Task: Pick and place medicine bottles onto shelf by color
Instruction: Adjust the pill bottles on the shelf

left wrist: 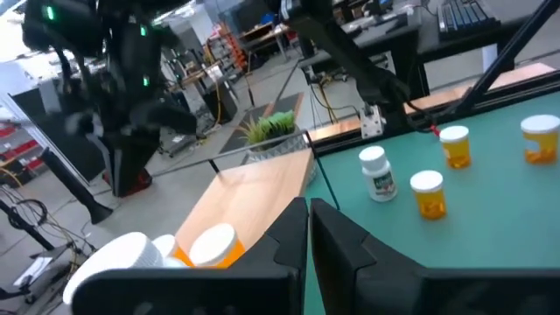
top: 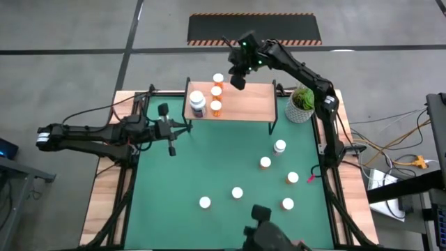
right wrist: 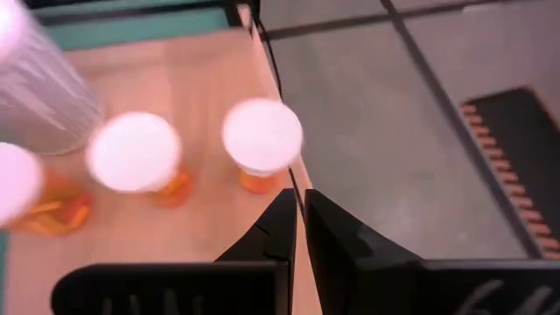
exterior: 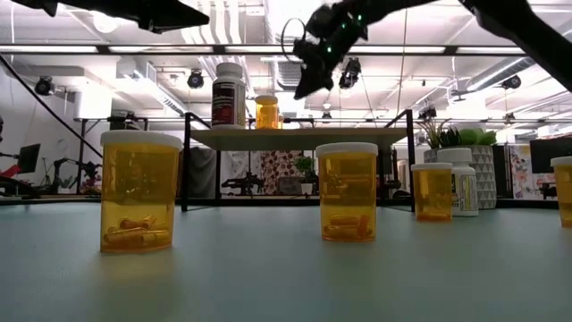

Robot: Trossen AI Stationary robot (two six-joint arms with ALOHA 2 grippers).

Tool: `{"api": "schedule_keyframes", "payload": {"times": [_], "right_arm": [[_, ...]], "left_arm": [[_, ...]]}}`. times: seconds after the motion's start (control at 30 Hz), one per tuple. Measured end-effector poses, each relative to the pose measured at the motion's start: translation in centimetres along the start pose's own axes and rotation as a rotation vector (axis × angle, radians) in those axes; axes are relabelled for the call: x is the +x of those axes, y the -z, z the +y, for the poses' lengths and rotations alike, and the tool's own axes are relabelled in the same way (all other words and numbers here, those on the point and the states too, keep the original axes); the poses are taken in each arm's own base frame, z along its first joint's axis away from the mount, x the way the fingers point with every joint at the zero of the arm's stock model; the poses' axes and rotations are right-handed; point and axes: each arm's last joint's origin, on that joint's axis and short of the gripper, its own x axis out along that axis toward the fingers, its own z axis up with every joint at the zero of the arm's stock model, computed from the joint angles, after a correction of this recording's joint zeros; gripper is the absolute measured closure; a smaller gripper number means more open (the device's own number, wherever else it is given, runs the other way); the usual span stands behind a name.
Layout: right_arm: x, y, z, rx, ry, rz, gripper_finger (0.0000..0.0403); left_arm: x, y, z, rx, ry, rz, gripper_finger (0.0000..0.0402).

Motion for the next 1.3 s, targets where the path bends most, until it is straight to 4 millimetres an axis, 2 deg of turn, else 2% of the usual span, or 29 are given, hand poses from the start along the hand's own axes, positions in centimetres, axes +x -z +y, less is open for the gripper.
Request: {"api": "schedule_keyframes", "payload": {"times": [0.1, 0.27, 0.43, 1.3], "right_arm": [[1.5, 0.8, -0.8, 0.030, -0.014, 0.029, 0.0385], [4.0, 1.7, -1.0, 0.042, -0.042, 0.073, 0.0385], [5.2, 2.0, -0.8, 0.044, -0.066, 0.086, 0.0385], [5.6, 1.2, -1.1, 0.043, -0.032, -0.007, 0.0385]], "left_arm": [[-0.1, -0.1, 0.1, -0.001, -0.002, -0.005, 0.0402], [0.0, 0.0, 0.0, 0.001, 0.000, 0.001, 0.0402], [0.1, 0.2, -0.1, 0.003, 0.003, 0.008, 0.0402], [0.3, 0.0, -0.1, 0.015, -0.005, -0.011, 0.0402]]}}
